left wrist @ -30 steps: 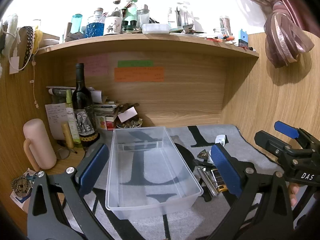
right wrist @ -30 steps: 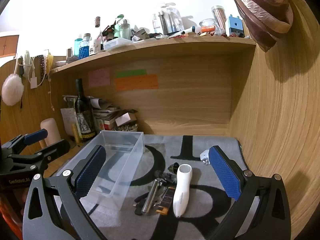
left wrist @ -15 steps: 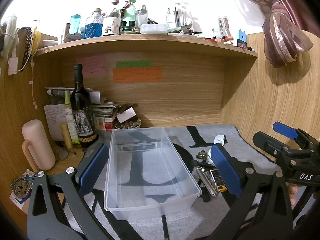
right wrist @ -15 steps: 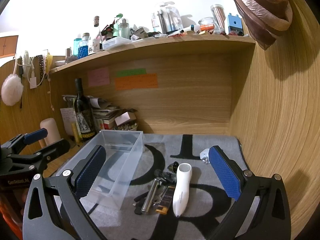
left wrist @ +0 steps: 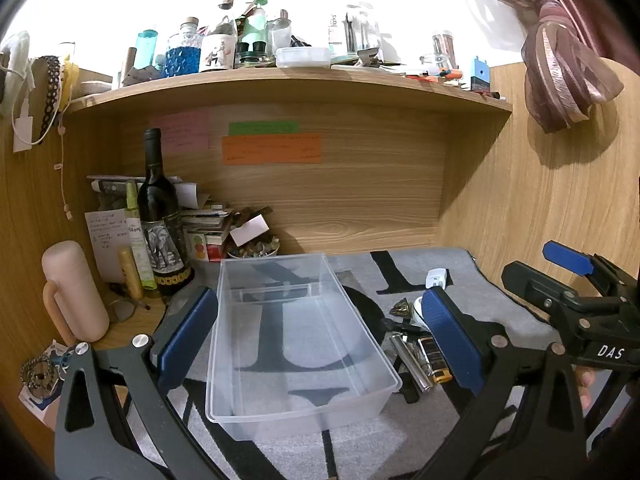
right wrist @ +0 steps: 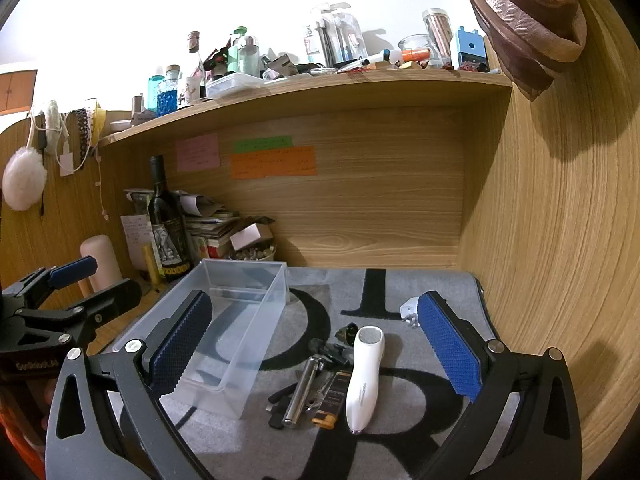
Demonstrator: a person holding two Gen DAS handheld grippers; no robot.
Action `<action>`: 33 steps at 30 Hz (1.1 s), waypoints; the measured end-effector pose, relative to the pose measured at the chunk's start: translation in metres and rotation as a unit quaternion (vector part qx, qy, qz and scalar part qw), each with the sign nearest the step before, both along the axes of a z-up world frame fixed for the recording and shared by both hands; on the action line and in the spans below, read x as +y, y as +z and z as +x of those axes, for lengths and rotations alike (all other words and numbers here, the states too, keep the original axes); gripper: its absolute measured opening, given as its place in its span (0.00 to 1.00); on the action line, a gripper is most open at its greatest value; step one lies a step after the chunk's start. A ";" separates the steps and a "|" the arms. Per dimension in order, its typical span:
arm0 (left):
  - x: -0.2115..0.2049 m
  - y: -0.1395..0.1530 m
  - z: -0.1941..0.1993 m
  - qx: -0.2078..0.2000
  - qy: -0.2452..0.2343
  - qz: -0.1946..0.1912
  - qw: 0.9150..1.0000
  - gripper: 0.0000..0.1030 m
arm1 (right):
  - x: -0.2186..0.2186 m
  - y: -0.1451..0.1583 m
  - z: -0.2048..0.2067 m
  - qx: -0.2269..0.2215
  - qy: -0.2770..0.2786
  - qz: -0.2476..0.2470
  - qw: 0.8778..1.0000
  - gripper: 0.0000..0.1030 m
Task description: Organize rigid objects
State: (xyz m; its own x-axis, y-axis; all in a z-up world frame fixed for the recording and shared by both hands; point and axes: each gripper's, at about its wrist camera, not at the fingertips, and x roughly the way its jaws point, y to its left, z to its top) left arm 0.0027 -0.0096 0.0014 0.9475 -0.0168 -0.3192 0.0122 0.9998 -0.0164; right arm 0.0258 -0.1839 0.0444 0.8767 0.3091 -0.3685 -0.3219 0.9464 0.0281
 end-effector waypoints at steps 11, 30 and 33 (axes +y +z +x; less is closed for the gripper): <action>-0.003 0.000 0.000 -0.002 -0.007 0.001 1.000 1.00 | 0.000 0.000 0.000 0.001 -0.001 0.000 1.000 1.00; -0.001 -0.001 0.001 -0.003 -0.003 0.001 1.000 1.00 | 0.000 -0.006 0.005 0.007 0.000 -0.001 1.000 1.00; 0.005 -0.002 0.004 0.003 0.001 -0.001 1.000 1.00 | 0.001 -0.009 0.010 0.014 0.002 -0.004 1.000 1.00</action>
State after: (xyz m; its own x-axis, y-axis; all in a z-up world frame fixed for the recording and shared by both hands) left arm 0.0064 -0.0051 -0.0010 0.9459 -0.0152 -0.3242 0.0099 0.9998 -0.0180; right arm 0.0357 -0.1832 0.0352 0.8650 0.3096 -0.3949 -0.3252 0.9452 0.0287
